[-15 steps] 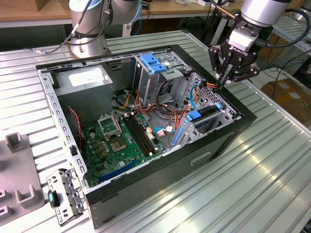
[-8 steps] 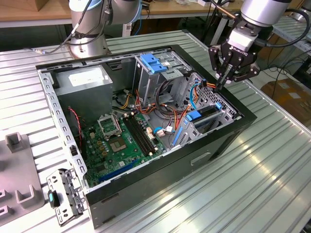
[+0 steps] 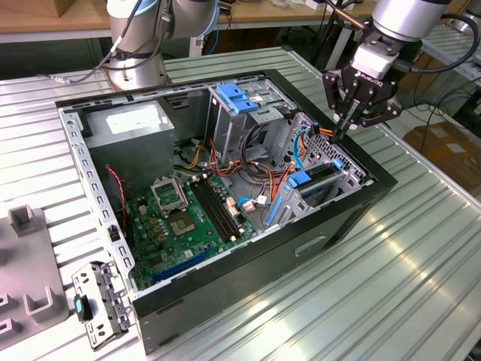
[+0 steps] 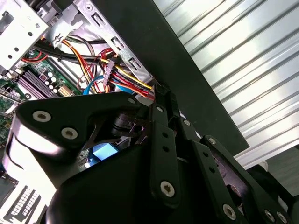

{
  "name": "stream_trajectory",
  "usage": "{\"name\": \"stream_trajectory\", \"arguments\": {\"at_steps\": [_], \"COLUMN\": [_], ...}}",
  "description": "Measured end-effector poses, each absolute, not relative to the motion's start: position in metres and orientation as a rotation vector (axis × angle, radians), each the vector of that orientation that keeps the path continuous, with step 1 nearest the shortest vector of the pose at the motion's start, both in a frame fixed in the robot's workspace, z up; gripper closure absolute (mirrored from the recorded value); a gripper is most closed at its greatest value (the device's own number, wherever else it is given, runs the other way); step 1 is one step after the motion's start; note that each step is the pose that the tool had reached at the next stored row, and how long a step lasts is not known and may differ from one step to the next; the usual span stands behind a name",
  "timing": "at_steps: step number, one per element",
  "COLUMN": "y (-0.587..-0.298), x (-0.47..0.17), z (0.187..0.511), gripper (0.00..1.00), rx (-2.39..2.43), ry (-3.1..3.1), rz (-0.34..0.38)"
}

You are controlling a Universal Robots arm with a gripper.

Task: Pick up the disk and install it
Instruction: 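Insert the first disk wire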

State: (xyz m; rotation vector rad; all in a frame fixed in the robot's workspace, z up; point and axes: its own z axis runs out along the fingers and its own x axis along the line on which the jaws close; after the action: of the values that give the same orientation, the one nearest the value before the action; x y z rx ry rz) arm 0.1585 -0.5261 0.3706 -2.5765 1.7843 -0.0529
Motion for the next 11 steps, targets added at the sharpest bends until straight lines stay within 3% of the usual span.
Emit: {"name": "stream_trajectory", "arguments": {"at_steps": [11], "y": [-0.5261], "x": [0.1585], "z": [0.3705], "gripper": [0.84], "rx": [-2.563], "ry": [1.804], "rz": [-0.053]}}
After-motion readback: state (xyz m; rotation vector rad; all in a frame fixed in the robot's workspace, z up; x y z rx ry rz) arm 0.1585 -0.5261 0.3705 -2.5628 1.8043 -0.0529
